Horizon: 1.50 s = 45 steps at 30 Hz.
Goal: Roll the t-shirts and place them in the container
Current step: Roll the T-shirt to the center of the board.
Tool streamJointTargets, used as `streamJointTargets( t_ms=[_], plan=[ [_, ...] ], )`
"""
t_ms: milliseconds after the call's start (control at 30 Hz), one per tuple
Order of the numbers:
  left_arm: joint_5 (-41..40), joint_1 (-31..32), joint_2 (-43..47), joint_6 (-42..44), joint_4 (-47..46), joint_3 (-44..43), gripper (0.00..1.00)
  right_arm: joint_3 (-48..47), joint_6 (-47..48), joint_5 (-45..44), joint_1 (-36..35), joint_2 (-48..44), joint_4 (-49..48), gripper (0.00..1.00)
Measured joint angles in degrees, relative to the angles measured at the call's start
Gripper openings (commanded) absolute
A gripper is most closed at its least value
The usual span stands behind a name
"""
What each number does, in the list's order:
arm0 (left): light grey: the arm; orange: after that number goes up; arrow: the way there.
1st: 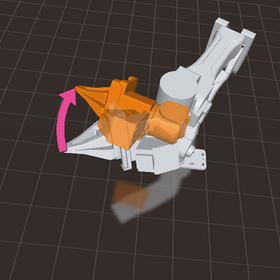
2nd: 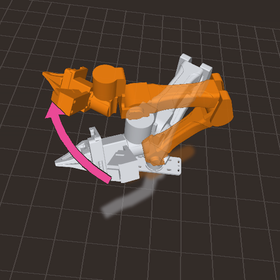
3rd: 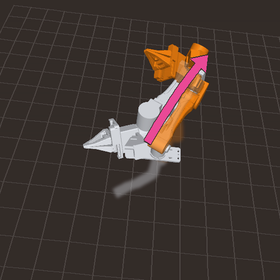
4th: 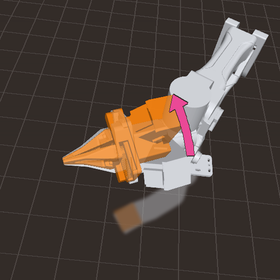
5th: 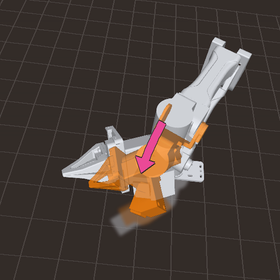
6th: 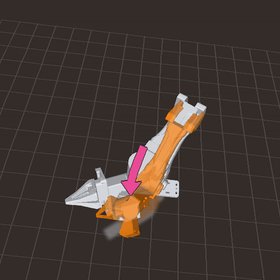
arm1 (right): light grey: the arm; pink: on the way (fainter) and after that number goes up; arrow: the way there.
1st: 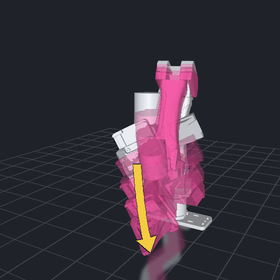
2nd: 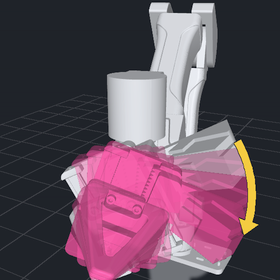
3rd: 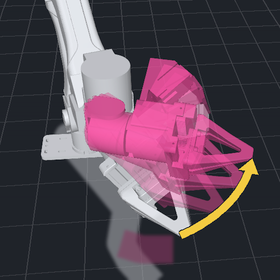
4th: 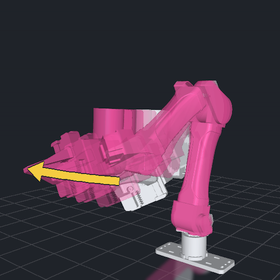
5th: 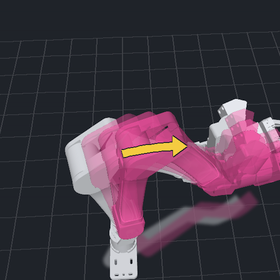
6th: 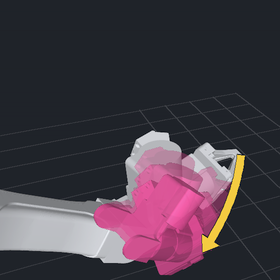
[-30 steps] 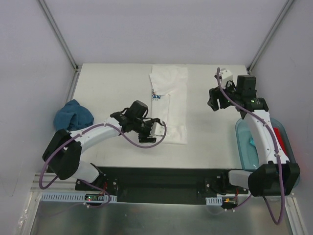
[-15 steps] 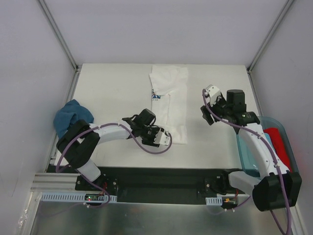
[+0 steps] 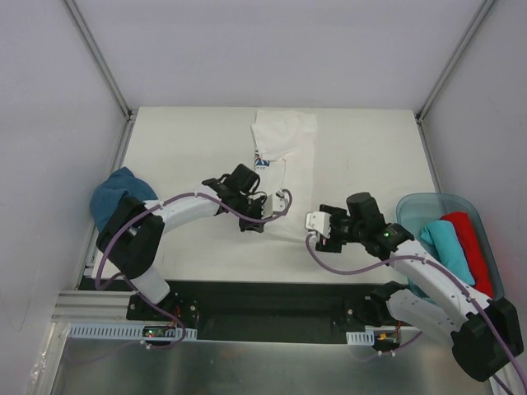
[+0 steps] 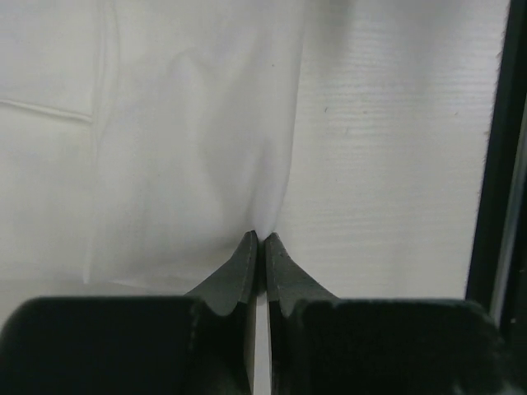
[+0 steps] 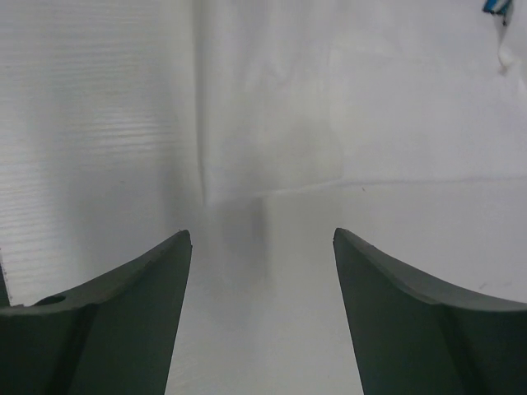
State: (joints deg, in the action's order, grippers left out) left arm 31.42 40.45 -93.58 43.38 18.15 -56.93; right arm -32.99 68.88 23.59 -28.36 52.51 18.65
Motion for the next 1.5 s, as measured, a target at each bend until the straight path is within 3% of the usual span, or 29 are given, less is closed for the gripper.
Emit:
streamJointTargets(
  t_ms=[267, 800, 867, 1000, 1100, 1267, 1500],
  plan=[
    [11.06, -3.82, -2.86, -11.82, 2.82, -5.03, 0.00, 1.25, 2.05, -0.35, -11.61, 6.12, -5.60, 0.77],
    [24.09, -10.16, -6.84, -20.02, 4.48, -7.54, 0.00, 1.20, -1.22, -9.62, -18.71, 18.16, -17.11, 0.74],
    [24.92, -10.51, -6.84, -20.28, 4.55, -7.54, 0.00, 1.20, -1.36, -11.32, -19.19, 19.91, -18.95, 0.69],
    [25.75, -10.58, -6.86, -20.52, 4.68, -7.54, 0.00, 1.16, -1.57, -14.10, -19.37, 23.69, -21.29, 0.42],
    [26.62, -11.21, -6.86, -20.50, 4.81, -7.54, 0.00, 0.57, -1.92, -15.08, -18.88, 25.66, -21.07, 0.29],
    [28.11, -13.09, -6.93, -20.17, 6.64, -7.52, 0.00, -4.44, -2.64, -11.41, -15.10, 25.70, -14.19, 0.18],
    [31.74, -13.55, -8.63, -18.95, 15.02, -9.66, 0.00, -15.58, -0.63, 1.57, -9.92, 27.12, 5.38, 0.15]
  ],
)
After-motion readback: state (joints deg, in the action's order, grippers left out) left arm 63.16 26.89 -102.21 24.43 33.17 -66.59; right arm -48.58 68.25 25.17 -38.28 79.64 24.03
